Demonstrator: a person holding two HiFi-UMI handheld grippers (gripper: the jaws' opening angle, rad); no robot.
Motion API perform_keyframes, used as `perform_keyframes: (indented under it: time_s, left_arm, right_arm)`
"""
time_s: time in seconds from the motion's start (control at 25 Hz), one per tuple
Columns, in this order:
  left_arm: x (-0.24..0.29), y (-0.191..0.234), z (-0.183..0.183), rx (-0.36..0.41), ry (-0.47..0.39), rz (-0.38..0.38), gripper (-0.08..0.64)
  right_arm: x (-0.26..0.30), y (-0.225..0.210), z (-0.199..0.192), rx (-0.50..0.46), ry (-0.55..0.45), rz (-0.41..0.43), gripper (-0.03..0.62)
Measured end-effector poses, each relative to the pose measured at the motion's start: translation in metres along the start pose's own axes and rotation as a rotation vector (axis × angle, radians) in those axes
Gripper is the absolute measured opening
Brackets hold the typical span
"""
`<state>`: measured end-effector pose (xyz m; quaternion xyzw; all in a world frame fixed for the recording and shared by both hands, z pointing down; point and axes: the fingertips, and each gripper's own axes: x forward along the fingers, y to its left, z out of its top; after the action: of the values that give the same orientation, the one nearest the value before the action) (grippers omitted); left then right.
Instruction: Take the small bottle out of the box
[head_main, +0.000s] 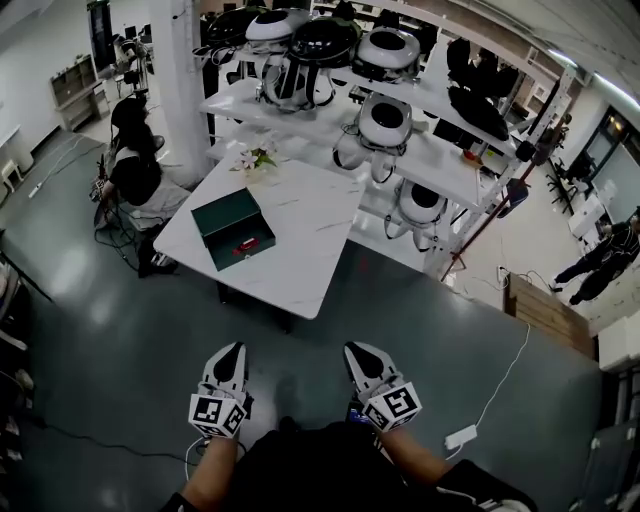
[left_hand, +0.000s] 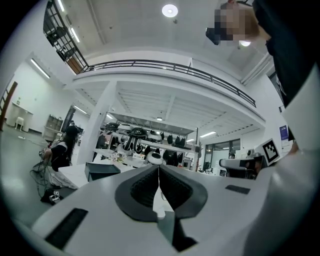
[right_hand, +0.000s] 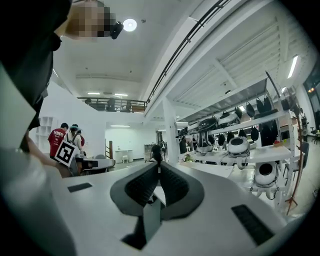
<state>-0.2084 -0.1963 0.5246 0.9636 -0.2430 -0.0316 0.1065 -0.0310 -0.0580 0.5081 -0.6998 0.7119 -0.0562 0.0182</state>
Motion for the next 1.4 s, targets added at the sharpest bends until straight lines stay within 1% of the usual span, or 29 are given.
perform_keyframes:
  time_s: [0.24,0.32,0.4,0.52,0.6,0.76,0.92,1.04,1.16,1.24,1.4]
  left_arm:
    - [0.051,0.009,-0.010,-0.042,0.008,-0.021,0.017]
    - [0.070,0.014,-0.013,-0.041,0.005,-0.017,0.017]
    - [0.087,0.022,-0.015,-0.037,0.002,0.004,0.017]
    - [0.112,0.034,-0.021,-0.017,0.013,0.056,0.017]
    - [0.127,0.040,-0.022,-0.006,0.019,0.098,0.017]
    - [0.163,0.048,-0.010,0.012,0.008,0.186,0.017]
    - [0.199,0.048,0.005,0.042,-0.004,0.259,0.017]
    - [0.226,0.050,0.013,0.068,0.003,0.298,0.018]
    - [0.245,0.060,0.017,0.097,0.032,0.333,0.018]
    - [0.254,0.067,0.018,0.113,0.065,0.347,0.018]
    - [0.273,0.085,0.019,0.130,0.131,0.348,0.019]
  right_arm:
    - [0.025,-0.040,-0.003,0.026,0.007,-0.037,0.040]
    - [0.040,-0.055,-0.008,0.026,0.009,-0.023,0.040]
    - [0.058,-0.072,-0.014,0.031,0.009,0.001,0.040]
    - [0.089,-0.100,-0.020,0.056,0.005,0.049,0.040]
    - [0.110,-0.117,-0.018,0.057,0.006,0.096,0.040]
    - [0.156,-0.150,-0.003,0.047,-0.003,0.217,0.040]
    - [0.195,-0.186,0.008,0.035,0.002,0.330,0.040]
    - [0.224,-0.215,0.016,0.036,-0.003,0.383,0.040]
    - [0.252,-0.233,0.025,0.040,-0.027,0.416,0.040]
    - [0.266,-0.240,0.026,0.049,-0.029,0.443,0.040]
    - [0.289,-0.243,0.020,0.071,-0.010,0.497,0.040]
